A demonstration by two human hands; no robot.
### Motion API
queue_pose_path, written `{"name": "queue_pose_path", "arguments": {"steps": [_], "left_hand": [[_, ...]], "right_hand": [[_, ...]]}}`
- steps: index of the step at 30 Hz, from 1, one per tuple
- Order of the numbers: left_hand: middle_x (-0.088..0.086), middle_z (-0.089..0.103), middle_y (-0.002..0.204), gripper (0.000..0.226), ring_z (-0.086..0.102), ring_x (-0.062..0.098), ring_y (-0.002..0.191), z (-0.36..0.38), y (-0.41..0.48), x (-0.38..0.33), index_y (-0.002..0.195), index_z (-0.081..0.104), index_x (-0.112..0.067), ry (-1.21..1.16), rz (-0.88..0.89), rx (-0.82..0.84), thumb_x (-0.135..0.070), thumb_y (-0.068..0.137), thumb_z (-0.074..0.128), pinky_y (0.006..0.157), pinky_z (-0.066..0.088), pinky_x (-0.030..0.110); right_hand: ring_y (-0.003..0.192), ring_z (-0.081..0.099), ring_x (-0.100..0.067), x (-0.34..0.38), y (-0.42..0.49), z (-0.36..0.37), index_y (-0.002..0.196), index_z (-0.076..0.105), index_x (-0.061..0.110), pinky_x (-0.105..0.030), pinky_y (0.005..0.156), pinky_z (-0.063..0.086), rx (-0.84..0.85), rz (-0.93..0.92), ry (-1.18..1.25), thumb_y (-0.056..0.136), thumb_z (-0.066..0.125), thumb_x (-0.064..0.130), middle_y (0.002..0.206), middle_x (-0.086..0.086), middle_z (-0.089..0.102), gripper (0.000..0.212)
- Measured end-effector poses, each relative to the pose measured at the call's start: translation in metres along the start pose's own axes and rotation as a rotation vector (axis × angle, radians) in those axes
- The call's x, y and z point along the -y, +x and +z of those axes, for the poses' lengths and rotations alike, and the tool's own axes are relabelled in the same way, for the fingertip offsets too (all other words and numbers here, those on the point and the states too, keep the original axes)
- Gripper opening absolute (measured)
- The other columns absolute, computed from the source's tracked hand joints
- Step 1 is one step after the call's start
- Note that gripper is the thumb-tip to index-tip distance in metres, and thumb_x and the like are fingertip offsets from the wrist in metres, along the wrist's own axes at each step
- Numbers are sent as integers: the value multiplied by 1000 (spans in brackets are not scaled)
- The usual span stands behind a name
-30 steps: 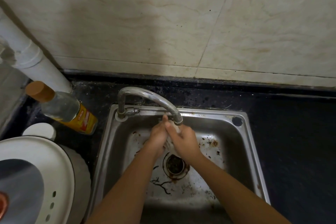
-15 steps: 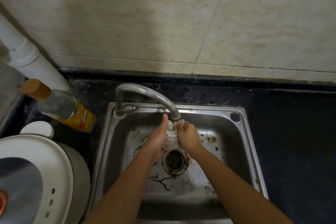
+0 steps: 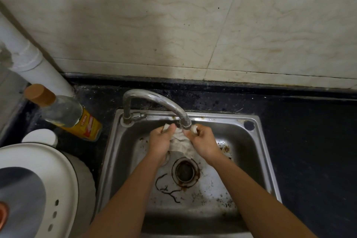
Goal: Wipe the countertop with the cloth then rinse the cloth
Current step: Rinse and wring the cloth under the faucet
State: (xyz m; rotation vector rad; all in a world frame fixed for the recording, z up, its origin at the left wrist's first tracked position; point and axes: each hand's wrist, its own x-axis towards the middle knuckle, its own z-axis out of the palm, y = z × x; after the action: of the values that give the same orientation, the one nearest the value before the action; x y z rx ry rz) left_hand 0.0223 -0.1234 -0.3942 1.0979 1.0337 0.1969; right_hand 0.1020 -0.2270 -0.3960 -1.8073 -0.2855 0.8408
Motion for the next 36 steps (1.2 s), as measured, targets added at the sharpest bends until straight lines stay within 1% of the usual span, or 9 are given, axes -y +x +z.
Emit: {"name": "queue_pose_path", "arguments": {"steps": [4, 7, 10, 15, 19, 24, 28, 32, 36], "left_hand": [[9, 70, 78, 31, 67, 21, 73, 11, 2, -4, 82, 64, -7, 67, 22, -62, -30, 97, 49, 63, 53, 29], [20, 70, 83, 45, 68, 33, 82, 15, 5, -2, 76, 62, -6, 108, 34, -103, -43, 95, 45, 77, 56, 43], [17, 70, 80, 45, 68, 30, 77, 12, 2, -2, 78, 62, -6, 61, -7, -93, -48, 91, 50, 72, 55, 39], [12, 70, 87, 25, 69, 16, 67, -8, -8, -7, 104, 62, 4, -98, -122, 184, -16, 88, 62, 54, 54, 23], [16, 71, 89, 20, 71, 18, 70, -8, -7, -1, 98, 65, 3, -19, -86, 149, -15, 92, 58, 56, 55, 24], [14, 73, 87, 35, 71, 29, 85, 7, 3, 12, 89, 67, -8, 21, -90, 29, -38, 95, 50, 87, 54, 48], [12, 72, 82, 42, 70, 26, 77, 8, 6, 5, 85, 64, -9, -88, -115, -91, -45, 95, 46, 72, 57, 37], [7, 67, 73, 39, 64, 12, 56, 2, 15, -2, 83, 62, -10, -90, -85, -54, -43, 95, 47, 45, 46, 18], [3, 69, 79, 30, 65, 12, 68, 1, 16, 0, 94, 66, -10, -24, -20, -32, -38, 92, 56, 54, 49, 19]], "right_hand": [[47, 46, -1, 3, -4, 11, 67, 47, 15, -12, 45, 38, -110, -7, -88, 98, 50, 26, 59, 5, 50, 33], [45, 52, -2, 9, -7, 16, 64, 53, 14, -14, 46, 42, -175, 84, 41, 100, 42, 37, 53, -2, 55, 44], [68, 66, -22, 9, -5, 12, 81, 64, 5, -32, 65, 54, -65, 164, 66, 98, 47, 39, 81, -22, 71, 42], [95, 66, -31, -1, -2, 2, 106, 60, 2, -43, 89, 54, 90, 100, 181, 90, 63, 11, 107, -23, 66, 18], [76, 69, -19, 1, -3, 8, 98, 63, -1, -26, 65, 56, 1, 85, 43, 96, 54, 13, 92, -18, 71, 17], [53, 60, -8, 15, -3, 18, 71, 59, 5, -18, 51, 48, -166, 104, -47, 100, 46, 27, 66, -10, 65, 39], [83, 70, -15, 18, -3, 4, 108, 63, 15, -23, 70, 56, 62, 53, -9, 99, 48, 22, 92, 0, 72, 18], [99, 67, -18, 10, -7, -14, 124, 52, 19, -28, 74, 54, 386, 200, 122, 74, 75, 12, 113, -6, 67, 55], [91, 65, -16, 11, 0, -13, 115, 57, 10, -27, 76, 54, 292, 46, -306, 76, 74, 5, 105, -5, 68, 43]]}}
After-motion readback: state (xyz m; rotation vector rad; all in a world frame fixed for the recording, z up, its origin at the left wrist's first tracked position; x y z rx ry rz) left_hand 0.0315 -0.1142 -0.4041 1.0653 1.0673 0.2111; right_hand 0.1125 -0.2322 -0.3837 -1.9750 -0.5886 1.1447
